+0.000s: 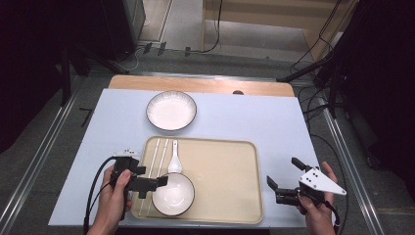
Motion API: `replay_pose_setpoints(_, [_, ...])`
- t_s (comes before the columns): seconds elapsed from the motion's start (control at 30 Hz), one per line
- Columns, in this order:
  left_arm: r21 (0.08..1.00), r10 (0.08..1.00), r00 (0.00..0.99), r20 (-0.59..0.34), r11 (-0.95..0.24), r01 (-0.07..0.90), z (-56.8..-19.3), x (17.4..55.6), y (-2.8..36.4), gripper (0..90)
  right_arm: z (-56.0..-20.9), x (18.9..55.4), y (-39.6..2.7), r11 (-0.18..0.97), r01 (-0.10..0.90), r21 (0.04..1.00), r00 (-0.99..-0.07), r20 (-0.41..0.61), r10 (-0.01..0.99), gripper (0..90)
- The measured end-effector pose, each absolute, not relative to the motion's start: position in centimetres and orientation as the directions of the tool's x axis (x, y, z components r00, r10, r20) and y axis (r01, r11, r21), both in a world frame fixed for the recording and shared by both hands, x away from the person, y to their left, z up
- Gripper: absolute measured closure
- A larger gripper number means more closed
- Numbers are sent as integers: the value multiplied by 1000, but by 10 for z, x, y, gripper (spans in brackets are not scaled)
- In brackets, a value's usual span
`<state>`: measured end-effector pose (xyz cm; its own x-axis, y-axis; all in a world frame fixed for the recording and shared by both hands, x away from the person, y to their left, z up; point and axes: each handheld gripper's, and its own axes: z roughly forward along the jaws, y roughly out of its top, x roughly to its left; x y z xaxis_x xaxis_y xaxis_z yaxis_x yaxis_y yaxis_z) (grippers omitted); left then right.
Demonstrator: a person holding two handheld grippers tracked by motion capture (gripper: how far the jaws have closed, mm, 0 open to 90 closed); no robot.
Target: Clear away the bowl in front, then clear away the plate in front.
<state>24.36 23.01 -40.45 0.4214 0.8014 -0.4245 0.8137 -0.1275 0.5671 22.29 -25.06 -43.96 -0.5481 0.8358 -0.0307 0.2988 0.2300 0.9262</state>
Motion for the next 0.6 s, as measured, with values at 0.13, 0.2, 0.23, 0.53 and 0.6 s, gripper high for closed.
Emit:
replay_pose_setpoints(0.13, [582,804,428,-412,-129,803,-400,247,232,0,-440,223,-251,229,300,926,-547,-30,836,0])
replay_pose_setpoints(0.2, [590,803,433,-410,-129,797,-398,249,232,0,-440,223,-251,228,299,927,-546,-30,837,0])
replay_pose_setpoints(0.23, [592,805,430,-408,-126,796,-397,250,232,0,-440,223,-252,228,299,926,-545,-31,838,0])
replay_pose_setpoints(0.53, [602,807,436,-398,-128,788,-391,261,235,0,-439,223,-251,228,299,927,-547,-29,837,0])
replay_pose_setpoints(0.6, [607,808,438,-394,-129,784,-389,264,235,0,-439,223,-251,226,297,928,-547,-28,836,0])
